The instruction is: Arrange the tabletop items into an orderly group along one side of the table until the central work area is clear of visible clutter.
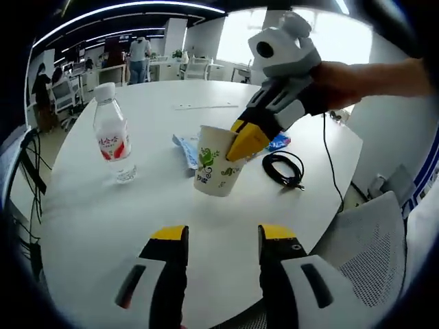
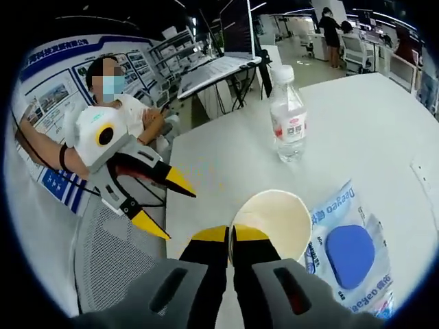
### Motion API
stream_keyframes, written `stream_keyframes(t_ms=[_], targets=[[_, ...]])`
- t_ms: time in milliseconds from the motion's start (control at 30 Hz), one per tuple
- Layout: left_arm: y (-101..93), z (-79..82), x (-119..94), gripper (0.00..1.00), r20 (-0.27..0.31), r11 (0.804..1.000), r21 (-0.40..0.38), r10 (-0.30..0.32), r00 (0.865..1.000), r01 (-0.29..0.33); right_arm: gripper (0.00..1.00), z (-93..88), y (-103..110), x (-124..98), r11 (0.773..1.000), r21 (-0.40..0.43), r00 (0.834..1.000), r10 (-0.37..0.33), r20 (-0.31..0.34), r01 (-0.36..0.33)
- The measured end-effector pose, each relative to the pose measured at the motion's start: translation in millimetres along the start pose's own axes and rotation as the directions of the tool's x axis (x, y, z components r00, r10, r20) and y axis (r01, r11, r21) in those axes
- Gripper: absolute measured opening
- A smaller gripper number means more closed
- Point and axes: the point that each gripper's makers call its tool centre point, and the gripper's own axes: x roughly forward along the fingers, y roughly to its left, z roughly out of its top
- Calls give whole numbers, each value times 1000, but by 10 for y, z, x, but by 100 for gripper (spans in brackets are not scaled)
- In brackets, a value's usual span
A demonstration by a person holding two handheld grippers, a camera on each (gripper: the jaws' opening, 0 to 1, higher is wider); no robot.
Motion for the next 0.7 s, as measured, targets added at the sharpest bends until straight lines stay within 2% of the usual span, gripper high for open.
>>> stream_keyframes(t_ms=[267,533,700], targets=[[47,-42,-31,40,5,1000,-22,9,1000,-9,0,165,-223,171,995,-91,997,-50,-56,44],[66,-69,-99,40,12,999,-36,21,1000,-20,0,340,-411,285,989,-126,994,-90,-67,81],[76,-68,-139,40,20,999,-39,27,999,-26,0,401,-620,332,981,-148,987,-139,-87,125]])
